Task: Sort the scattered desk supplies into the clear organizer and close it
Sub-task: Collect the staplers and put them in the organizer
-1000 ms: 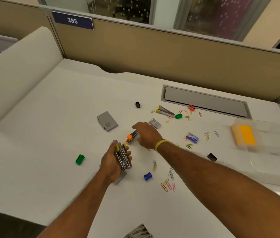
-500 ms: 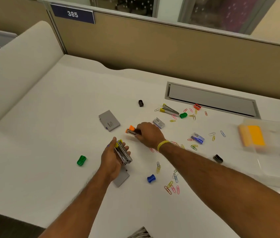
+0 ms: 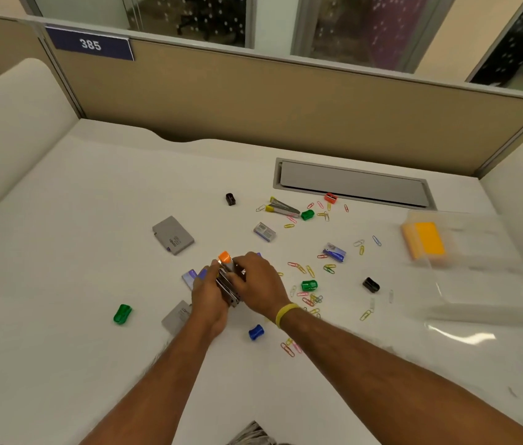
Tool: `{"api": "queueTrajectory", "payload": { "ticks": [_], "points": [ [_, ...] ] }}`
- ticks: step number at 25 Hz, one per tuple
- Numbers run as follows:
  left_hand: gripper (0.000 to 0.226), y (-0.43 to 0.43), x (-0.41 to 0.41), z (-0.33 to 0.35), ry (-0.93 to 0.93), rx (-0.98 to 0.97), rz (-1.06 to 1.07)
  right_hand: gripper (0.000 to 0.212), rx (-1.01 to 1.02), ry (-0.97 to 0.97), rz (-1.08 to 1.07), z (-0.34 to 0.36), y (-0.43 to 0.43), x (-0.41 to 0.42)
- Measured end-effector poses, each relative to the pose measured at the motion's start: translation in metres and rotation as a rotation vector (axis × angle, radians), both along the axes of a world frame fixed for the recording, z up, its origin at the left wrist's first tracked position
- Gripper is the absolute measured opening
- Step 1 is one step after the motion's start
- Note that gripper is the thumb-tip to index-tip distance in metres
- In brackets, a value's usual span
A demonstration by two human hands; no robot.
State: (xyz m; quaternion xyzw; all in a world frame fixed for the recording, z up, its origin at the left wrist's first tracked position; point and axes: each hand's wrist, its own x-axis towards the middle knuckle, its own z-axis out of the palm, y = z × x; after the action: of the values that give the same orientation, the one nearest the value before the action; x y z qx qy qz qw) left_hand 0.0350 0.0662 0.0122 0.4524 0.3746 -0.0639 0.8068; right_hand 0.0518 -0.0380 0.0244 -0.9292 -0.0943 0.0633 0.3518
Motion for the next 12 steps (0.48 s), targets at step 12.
{"api": "queueTrajectory", "payload": {
  "ticks": [12],
  "points": [
    [0.035, -0.017, 0.01, -0.015, -0.152, 0.125, -0.171, 0.023, 0.049, 0.014, 0.031, -0.003, -0.04, 0.011]
  ]
}}
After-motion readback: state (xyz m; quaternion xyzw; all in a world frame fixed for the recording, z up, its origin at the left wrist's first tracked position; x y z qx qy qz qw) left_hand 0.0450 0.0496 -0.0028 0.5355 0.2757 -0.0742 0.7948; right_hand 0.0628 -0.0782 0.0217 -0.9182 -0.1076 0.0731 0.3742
